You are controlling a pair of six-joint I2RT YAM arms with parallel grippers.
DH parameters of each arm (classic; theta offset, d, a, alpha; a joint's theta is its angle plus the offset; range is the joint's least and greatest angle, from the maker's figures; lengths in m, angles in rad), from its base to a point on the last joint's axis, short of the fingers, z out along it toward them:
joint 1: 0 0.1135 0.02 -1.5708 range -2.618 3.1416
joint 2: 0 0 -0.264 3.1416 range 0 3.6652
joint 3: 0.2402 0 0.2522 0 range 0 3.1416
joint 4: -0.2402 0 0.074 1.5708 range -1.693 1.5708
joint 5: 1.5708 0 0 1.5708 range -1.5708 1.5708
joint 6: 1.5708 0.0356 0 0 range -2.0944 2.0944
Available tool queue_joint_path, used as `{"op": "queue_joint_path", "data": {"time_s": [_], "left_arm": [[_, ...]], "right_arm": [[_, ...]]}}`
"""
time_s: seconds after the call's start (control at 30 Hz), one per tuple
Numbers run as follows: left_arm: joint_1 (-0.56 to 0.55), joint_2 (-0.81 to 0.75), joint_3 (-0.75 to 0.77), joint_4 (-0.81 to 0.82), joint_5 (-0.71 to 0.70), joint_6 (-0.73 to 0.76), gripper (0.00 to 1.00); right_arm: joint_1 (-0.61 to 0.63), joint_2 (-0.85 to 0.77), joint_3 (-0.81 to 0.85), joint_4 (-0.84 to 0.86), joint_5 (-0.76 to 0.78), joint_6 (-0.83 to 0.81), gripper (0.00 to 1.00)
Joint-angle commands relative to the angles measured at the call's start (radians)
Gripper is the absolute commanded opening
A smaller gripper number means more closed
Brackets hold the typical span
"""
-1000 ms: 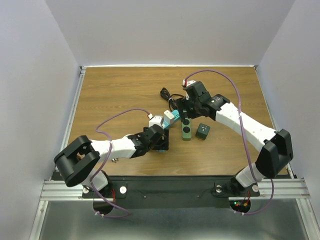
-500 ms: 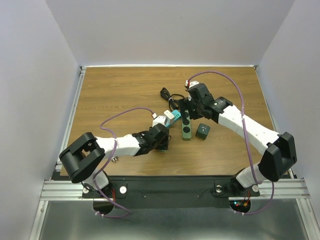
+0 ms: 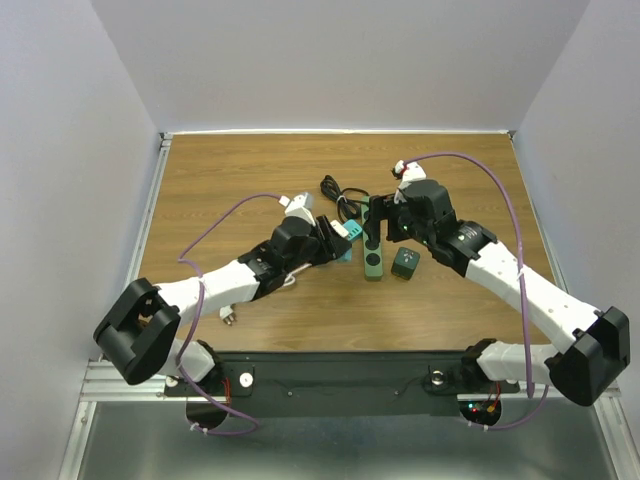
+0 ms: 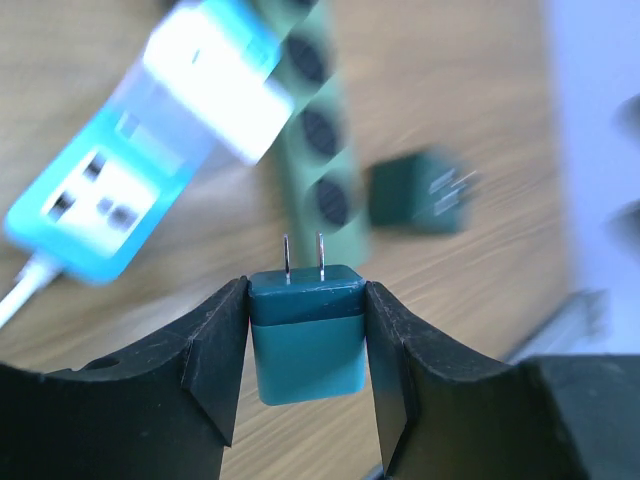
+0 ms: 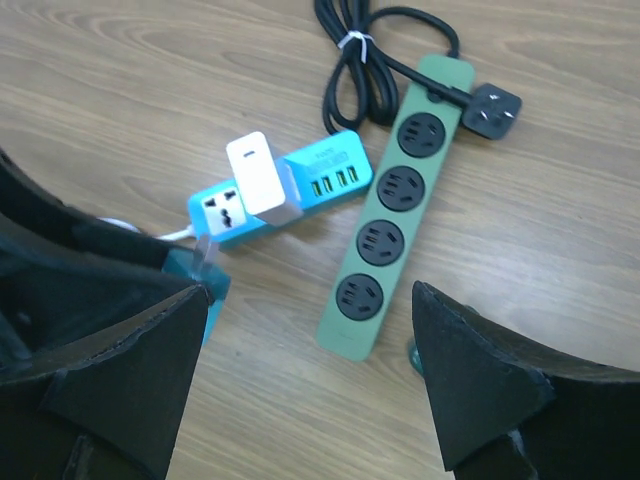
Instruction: Insert the plug
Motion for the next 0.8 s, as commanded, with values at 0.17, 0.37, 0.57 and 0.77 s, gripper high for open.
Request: {"op": "queue_joint_path", "data": {"time_s": [0.17,0.37,0.57,0.77], "left_arm": [[0.088,0.000,0.074,0.241,0.126,-0.328,0.00],[0.088,0.011,0.019,0.333,0.117,-0.459,0.00],[0.086,-0.046,-0.032,0.360,0.062,-0.537,0.00],[0.088,-0.096,-0.067,0.362,0.025,-0.583,0.00]], "right_arm": [[0.032,-0.119,-0.076,0.283,-0.068,0.004,0.87],[0.064,-0.121,-0.107,0.322,-0.077,0.007,0.86],[0.098,-0.070,-0.105,0.339,-0.052,0.007,0.85],[0.121,-0.046,-0.090,0.346,-0.051,-0.007,0.84]]}}
